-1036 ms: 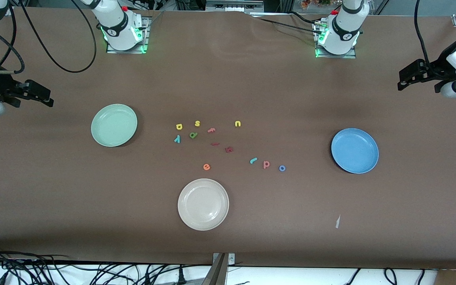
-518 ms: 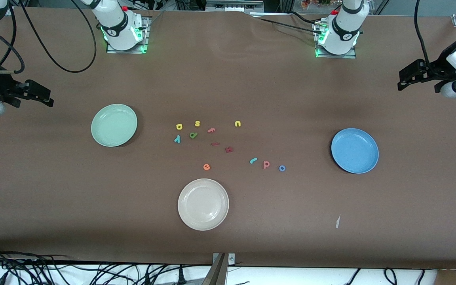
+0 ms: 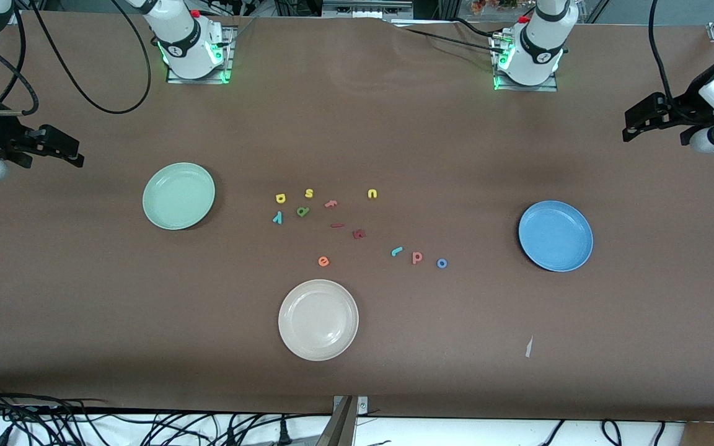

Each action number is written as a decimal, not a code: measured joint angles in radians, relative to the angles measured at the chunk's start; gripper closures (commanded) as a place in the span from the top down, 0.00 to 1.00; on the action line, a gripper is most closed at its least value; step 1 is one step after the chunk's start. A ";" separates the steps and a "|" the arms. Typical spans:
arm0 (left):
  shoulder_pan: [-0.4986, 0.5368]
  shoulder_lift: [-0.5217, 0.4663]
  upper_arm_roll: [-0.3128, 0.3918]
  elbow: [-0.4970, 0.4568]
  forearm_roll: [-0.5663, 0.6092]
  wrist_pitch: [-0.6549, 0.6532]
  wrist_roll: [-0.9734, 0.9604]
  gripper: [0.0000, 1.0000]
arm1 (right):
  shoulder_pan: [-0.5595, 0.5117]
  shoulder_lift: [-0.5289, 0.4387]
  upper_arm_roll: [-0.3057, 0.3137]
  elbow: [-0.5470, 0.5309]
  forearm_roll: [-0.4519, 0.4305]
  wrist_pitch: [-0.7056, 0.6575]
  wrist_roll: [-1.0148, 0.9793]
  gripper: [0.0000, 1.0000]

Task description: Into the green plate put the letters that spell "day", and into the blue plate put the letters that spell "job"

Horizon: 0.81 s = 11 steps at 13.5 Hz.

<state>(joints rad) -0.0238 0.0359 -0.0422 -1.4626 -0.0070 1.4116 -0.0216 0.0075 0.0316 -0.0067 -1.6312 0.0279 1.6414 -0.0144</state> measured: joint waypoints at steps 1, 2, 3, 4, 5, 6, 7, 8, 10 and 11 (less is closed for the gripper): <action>0.000 0.000 0.000 0.000 0.000 0.000 0.000 1.00 | 0.000 0.000 0.000 0.000 0.000 0.000 0.000 1.00; 0.000 0.000 0.000 0.000 0.000 0.000 0.000 1.00 | 0.000 0.001 0.000 0.000 0.000 0.000 0.000 1.00; 0.000 0.000 0.000 0.000 0.000 0.000 0.000 1.00 | 0.000 0.004 0.000 -0.001 0.000 0.003 0.001 1.00; 0.000 0.000 0.000 0.000 0.000 0.000 0.000 1.00 | 0.004 0.008 0.001 -0.001 0.001 0.008 0.009 1.00; 0.000 0.000 0.000 0.000 0.000 0.000 0.000 1.00 | 0.014 0.013 0.001 -0.002 0.002 0.012 0.039 1.00; 0.000 0.000 0.000 0.000 0.000 0.000 0.000 1.00 | 0.028 0.020 0.002 -0.005 0.002 0.018 0.088 1.00; 0.000 0.000 0.000 0.000 0.000 0.000 0.000 1.00 | 0.048 0.031 0.003 -0.006 0.002 0.031 0.137 1.00; 0.000 0.000 0.000 0.000 0.000 0.000 0.000 1.00 | 0.068 0.047 0.004 -0.008 0.002 0.044 0.181 1.00; 0.000 0.000 0.000 0.000 0.000 0.000 0.000 1.00 | 0.102 0.097 0.007 -0.018 0.002 0.055 0.252 1.00; 0.000 0.001 0.000 0.000 0.000 0.000 0.000 1.00 | 0.121 0.132 0.007 -0.023 0.002 0.069 0.296 1.00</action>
<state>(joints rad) -0.0238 0.0372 -0.0422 -1.4623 -0.0070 1.4116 -0.0217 0.1288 0.1632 0.0006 -1.6537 0.0297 1.7100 0.2820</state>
